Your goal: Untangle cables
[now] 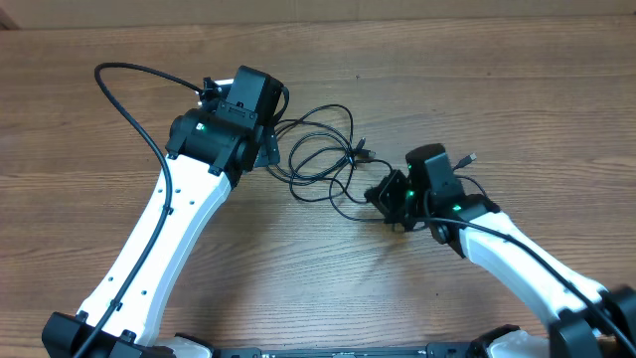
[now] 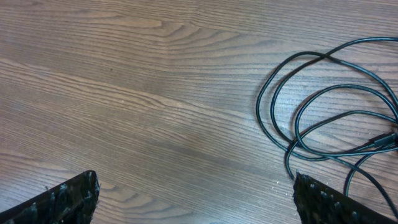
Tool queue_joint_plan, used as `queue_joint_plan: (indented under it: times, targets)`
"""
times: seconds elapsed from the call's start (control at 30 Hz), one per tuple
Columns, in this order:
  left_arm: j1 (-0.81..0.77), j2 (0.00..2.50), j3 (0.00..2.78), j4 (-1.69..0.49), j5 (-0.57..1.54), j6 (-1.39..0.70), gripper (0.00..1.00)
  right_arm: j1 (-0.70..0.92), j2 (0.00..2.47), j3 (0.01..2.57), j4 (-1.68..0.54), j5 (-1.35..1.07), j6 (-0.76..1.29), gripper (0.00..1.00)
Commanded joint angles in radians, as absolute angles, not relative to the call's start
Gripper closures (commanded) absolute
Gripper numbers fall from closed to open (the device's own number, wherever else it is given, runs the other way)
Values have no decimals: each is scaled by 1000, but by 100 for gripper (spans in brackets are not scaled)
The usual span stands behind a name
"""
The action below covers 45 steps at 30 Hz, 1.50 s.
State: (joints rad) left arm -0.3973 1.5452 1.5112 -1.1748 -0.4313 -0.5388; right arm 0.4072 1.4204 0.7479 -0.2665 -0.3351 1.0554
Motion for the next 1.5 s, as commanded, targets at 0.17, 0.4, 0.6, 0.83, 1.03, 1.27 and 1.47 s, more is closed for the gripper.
queue_joint_plan:
  times: [0.17,0.4,0.6,0.83,1.03,1.27,1.47]
  targets:
    - [-393,1520,1504,-1171,-451,-520,0,408,1093,1124,-270,-178,881,96]
    - [-393,1520,1504,-1171,-451,-520,0,408,1043,1426,-197,-9,801,96]
    - [-393,1520,1504,-1171,-451,-520,0,408,1044,1534,167,154,802,96]
    - [-393,1520,1504,-1171,-451,-520,0,408,1045,1541,511,309,736,96]
    - [-393,1520,1504,-1171,-451,-520,1,408,1053,1613,534,323,523,96]
    - [-393,1520,1504,-1171,-451,-520,1,408,1095,1636,498,612,85,96]
    - [-393,1520,1504,-1171,-451,-520,1,408,1193,1637,742,677,-539,96]
